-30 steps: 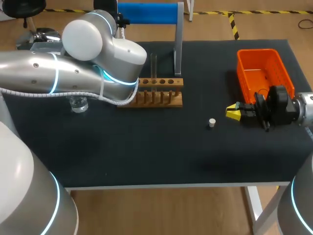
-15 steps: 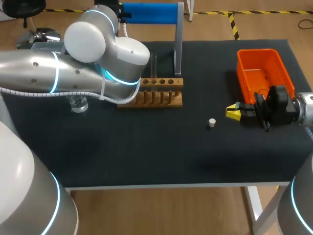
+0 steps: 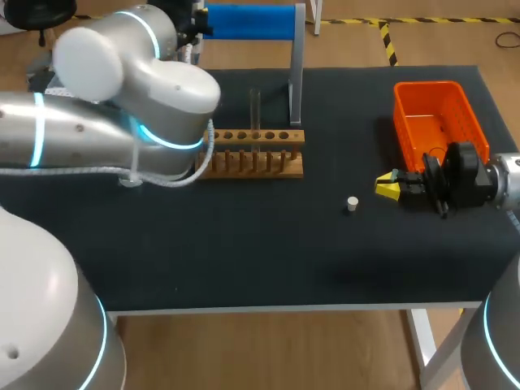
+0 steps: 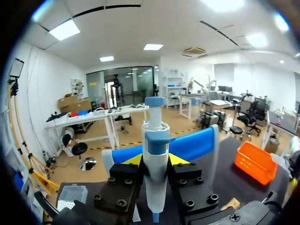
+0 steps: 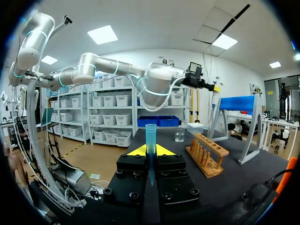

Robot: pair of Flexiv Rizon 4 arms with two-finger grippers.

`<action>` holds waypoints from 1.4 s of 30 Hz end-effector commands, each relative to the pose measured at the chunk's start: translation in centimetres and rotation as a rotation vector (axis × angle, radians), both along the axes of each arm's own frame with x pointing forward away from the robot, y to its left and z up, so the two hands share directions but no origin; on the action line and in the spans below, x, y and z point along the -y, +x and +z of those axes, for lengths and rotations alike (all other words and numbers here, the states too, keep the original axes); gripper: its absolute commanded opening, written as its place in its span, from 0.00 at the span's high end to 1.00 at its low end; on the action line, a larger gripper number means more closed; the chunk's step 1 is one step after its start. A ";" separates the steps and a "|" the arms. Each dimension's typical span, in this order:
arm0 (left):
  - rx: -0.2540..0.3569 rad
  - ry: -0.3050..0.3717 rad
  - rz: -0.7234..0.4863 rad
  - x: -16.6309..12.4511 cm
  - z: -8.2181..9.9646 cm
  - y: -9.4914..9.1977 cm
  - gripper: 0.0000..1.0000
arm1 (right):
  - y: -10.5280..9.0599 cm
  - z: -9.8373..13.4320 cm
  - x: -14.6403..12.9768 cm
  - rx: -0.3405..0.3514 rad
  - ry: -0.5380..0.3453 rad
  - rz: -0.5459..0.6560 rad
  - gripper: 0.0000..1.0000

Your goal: Invert the test tube, pick up the pipette, mount the tip to pipette, aspirate from beaker and dispense into the tube, eject the tip, return the pipette, and cap with the stopper.

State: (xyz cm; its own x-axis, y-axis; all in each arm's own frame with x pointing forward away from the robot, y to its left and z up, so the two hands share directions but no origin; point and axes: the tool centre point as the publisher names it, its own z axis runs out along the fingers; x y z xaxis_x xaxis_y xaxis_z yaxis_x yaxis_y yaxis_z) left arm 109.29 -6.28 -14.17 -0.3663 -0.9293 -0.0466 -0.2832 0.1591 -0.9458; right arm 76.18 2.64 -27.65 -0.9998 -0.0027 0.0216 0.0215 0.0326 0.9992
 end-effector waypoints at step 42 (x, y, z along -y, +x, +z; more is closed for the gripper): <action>0.038 -0.028 -0.842 7.7 9.0 -23.1 1.00 | -0.1 0.0 0.0 0.001 0.000 -0.001 1.00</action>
